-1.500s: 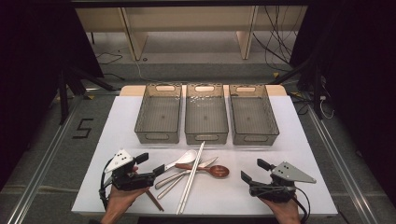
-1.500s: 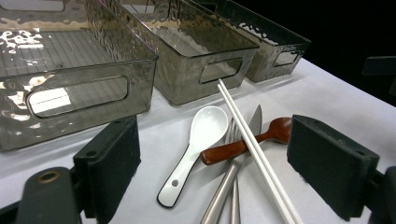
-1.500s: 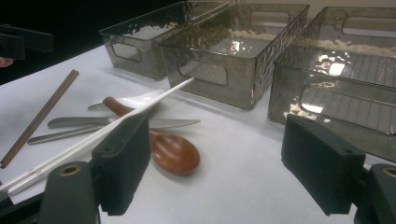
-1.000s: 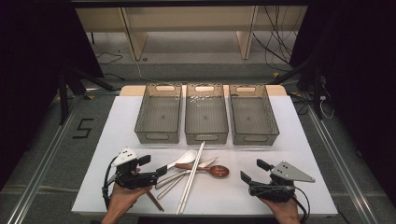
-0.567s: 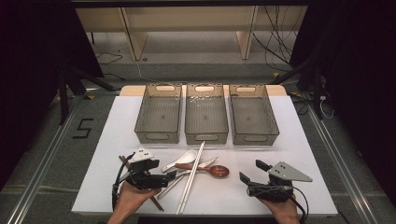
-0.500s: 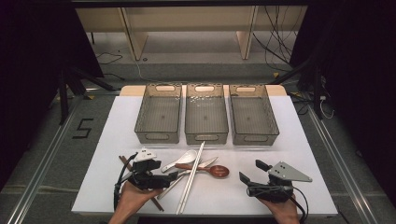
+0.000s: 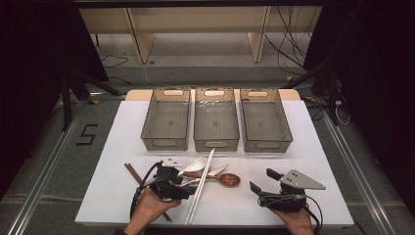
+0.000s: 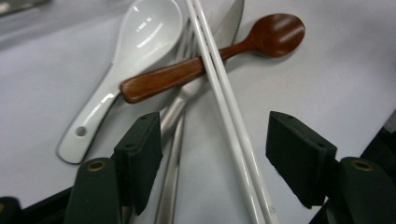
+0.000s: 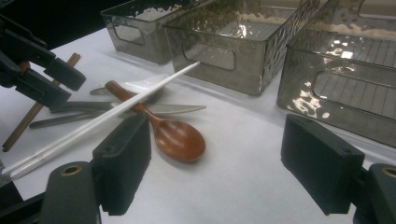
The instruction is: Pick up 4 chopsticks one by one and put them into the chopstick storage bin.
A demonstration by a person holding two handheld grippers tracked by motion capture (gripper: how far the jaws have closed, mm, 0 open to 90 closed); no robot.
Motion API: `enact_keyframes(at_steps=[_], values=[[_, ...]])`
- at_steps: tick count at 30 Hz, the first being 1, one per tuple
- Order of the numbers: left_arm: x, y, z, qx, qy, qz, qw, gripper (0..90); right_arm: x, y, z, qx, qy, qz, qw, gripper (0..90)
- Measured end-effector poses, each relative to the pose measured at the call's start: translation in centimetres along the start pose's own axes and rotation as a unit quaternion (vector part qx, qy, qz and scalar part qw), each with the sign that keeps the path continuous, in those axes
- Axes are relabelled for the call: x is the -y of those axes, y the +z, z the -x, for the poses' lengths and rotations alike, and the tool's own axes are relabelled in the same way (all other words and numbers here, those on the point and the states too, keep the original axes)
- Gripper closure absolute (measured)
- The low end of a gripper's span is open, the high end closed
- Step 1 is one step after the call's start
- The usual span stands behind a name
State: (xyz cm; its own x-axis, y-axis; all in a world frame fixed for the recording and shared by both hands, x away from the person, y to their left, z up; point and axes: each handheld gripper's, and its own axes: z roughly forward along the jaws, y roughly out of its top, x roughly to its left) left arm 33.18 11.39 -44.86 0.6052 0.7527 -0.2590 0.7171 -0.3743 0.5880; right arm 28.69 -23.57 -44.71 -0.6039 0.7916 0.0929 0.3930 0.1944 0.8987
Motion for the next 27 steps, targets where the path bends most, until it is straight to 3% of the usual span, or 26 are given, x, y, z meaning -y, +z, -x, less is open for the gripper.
enact_keyframes(at_steps=[11, 27], values=[[-0.2, 1.8, 0.6, 0.000, 0.016, -0.029, 0.9994, 54.1, 0.0, 0.0, -0.1, 0.000, 0.000, -0.001, 1.0000, 25.3], [-0.3, 3.0, 0.5, -0.002, 0.012, -0.039, 0.9992, 60.8, 0.0, 0.1, 0.0, -0.004, 0.005, -0.002, 1.0000, 25.5]])
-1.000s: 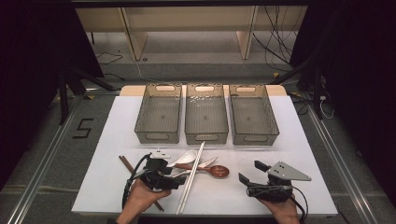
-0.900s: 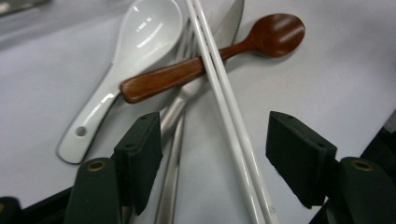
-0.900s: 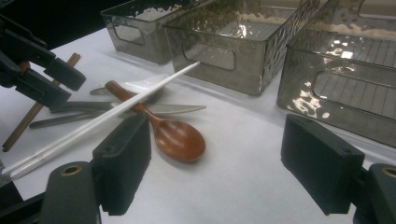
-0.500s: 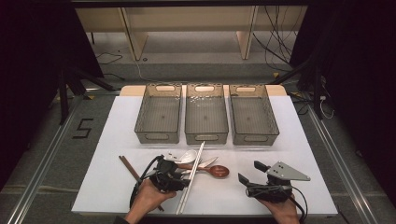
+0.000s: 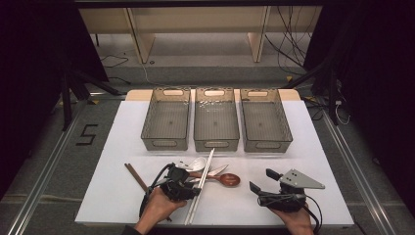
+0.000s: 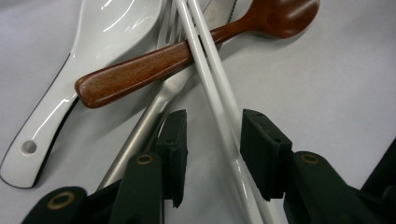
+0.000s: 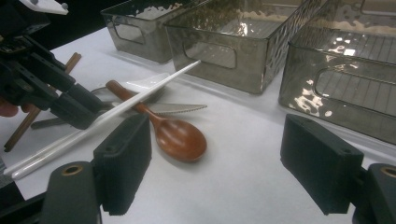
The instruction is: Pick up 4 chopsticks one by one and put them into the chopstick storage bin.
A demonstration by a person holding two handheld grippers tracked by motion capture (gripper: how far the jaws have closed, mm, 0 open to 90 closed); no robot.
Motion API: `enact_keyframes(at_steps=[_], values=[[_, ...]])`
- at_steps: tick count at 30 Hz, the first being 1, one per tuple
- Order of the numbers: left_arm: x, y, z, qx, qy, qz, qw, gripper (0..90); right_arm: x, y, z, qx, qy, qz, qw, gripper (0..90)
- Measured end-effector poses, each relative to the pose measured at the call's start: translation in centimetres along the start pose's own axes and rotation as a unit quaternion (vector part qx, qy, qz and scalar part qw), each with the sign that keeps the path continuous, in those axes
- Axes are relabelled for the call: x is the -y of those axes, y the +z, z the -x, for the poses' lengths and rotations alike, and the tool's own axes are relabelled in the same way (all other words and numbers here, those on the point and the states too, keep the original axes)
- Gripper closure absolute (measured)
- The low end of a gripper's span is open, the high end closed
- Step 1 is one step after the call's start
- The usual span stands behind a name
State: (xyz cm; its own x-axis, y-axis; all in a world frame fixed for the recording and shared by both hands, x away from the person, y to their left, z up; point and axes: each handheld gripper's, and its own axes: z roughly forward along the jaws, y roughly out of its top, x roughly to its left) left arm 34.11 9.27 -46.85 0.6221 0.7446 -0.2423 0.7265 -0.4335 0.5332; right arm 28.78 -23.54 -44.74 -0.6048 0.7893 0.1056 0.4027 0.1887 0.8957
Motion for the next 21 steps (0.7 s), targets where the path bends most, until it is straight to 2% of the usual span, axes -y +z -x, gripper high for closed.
enact_keyframes(at_steps=[11, 21], values=[[-0.15, 0.40, -0.24, 0.004, -0.004, 0.000, 1.0000, 67.0, -0.04, -0.09, -0.05, 0.000, 0.000, 0.002, 1.0000, 25.6], [-0.15, 0.74, -0.11, -0.006, -0.001, -0.005, 1.0000, 71.4, -0.03, -0.08, -0.06, 0.000, -0.002, 0.003, 1.0000, 25.8]])
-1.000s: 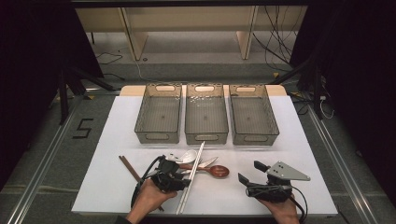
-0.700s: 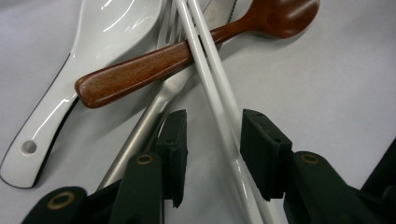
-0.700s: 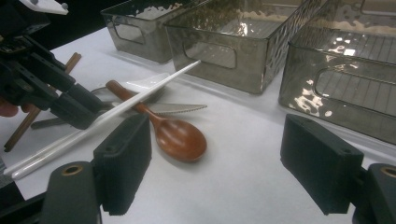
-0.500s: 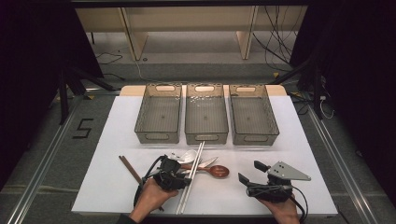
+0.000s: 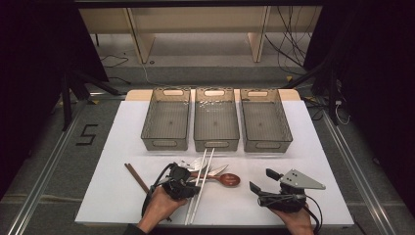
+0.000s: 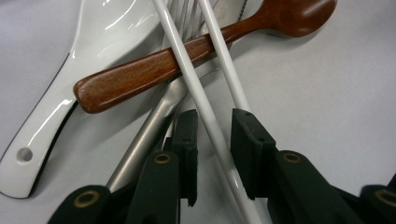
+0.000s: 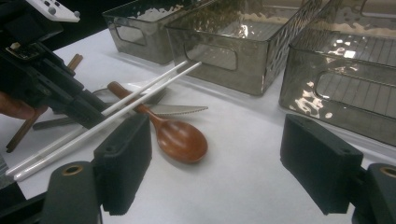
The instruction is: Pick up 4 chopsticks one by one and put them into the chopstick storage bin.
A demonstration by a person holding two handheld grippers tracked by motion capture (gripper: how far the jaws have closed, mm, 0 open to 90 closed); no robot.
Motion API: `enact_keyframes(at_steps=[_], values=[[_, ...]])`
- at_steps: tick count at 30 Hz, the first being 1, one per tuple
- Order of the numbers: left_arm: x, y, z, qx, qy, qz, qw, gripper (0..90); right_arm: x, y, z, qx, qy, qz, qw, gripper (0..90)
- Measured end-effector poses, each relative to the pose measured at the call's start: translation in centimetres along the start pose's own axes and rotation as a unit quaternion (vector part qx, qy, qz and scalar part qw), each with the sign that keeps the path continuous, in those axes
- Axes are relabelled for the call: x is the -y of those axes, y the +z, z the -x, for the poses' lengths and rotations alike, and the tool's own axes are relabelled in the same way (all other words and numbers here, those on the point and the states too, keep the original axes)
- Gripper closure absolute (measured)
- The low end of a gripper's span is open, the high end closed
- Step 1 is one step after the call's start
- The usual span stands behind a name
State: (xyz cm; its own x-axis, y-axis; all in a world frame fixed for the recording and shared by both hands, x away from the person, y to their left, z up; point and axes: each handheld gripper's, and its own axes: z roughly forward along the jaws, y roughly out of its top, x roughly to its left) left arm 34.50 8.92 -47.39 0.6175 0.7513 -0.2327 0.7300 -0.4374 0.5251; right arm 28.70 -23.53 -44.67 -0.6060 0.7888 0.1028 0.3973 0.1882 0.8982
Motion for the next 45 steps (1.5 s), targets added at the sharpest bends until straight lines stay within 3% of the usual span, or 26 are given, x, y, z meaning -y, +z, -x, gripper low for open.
enact_keyframes(at_steps=[9, 24, 36, 41, 45], values=[[0.04, 0.01, -0.23, 0.008, -0.008, -0.003, 0.9999, 75.5, 0.00, 0.06, -0.10, -0.001, -0.002, -0.001, 1.0000, 25.8], [0.06, -0.09, -0.82, 0.005, -0.031, 0.012, 0.9994, 82.4, 0.01, 0.12, -0.18, -0.004, -0.006, -0.002, 1.0000, 25.8], [0.05, -0.29, -1.03, -0.002, -0.029, 0.025, 0.9993, 83.5, 0.03, 0.26, -0.26, -0.006, -0.009, -0.003, 0.9999, 25.9], [0.04, -0.39, -0.98, -0.007, -0.021, 0.027, 0.9994, 83.7, 0.30, 0.60, -0.40, -0.012, -0.007, -0.018, 0.9997, 26.2], [0.02, -0.62, -1.01, -0.009, -0.013, 0.032, 0.9994, 83.8, 0.36, 0.90, -0.72, -0.014, -0.021, -0.029, 0.9993, 26.1]])
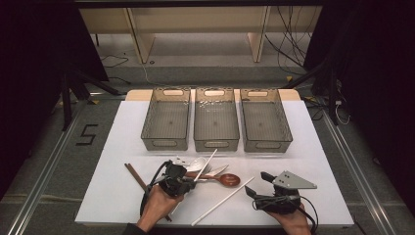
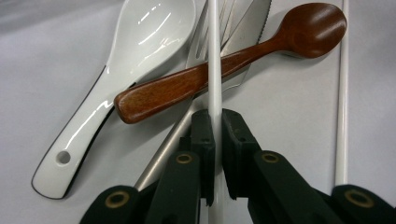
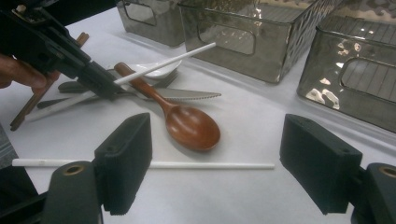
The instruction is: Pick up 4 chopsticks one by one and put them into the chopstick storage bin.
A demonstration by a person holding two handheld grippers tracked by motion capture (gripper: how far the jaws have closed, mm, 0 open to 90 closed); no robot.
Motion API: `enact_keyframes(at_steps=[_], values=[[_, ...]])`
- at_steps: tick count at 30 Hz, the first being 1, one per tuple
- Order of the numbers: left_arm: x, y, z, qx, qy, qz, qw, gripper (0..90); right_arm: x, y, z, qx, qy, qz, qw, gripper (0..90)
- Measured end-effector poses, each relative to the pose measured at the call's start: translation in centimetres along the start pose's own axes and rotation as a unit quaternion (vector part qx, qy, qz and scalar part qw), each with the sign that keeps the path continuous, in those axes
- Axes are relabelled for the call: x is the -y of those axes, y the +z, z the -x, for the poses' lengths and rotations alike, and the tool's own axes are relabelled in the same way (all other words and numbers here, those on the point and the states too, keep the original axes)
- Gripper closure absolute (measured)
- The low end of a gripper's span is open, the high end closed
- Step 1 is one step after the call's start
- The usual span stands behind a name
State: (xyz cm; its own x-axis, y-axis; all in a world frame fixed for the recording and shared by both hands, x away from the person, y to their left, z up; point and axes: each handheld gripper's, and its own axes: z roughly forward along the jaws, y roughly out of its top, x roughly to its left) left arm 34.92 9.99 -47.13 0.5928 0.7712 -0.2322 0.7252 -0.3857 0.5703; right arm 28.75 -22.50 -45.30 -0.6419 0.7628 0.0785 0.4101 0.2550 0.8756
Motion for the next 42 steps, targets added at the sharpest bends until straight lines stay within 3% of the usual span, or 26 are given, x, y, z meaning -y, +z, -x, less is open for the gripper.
enact_keyframes(at_steps=[10, 21, 32, 35, 42], values=[[-0.3, -1.0, 0.2, 0.002, 0.018, 0.006, 0.9998, 83.9, 0.0, -0.1, 0.2, -0.002, 0.007, 0.004, 1.0000, 25.9], [-1.3, -3.1, -0.1, 0.008, 0.031, 0.031, 0.9990, 83.9, -0.1, -0.4, 0.3, 0.000, 0.011, 0.010, 0.9999, 25.9], [-3.8, -5.7, -2.1, -0.010, 0.024, 0.072, 0.9970, 83.8, -0.1, -0.4, 0.5, 0.001, 0.012, 0.013, 0.9998, 25.9], [-4.5, -6.1, -3.1, -0.015, 0.014, 0.086, 0.9961, 83.8, -0.1, -0.5, 0.5, 0.001, 0.015, 0.014, 0.9998, 25.9], [-6.6, -7.3, -5.9, -0.039, -0.008, 0.121, 0.9919, 83.8, -0.1, -0.6, 0.5, 0.001, 0.016, 0.017, 0.9997, 25.9]])
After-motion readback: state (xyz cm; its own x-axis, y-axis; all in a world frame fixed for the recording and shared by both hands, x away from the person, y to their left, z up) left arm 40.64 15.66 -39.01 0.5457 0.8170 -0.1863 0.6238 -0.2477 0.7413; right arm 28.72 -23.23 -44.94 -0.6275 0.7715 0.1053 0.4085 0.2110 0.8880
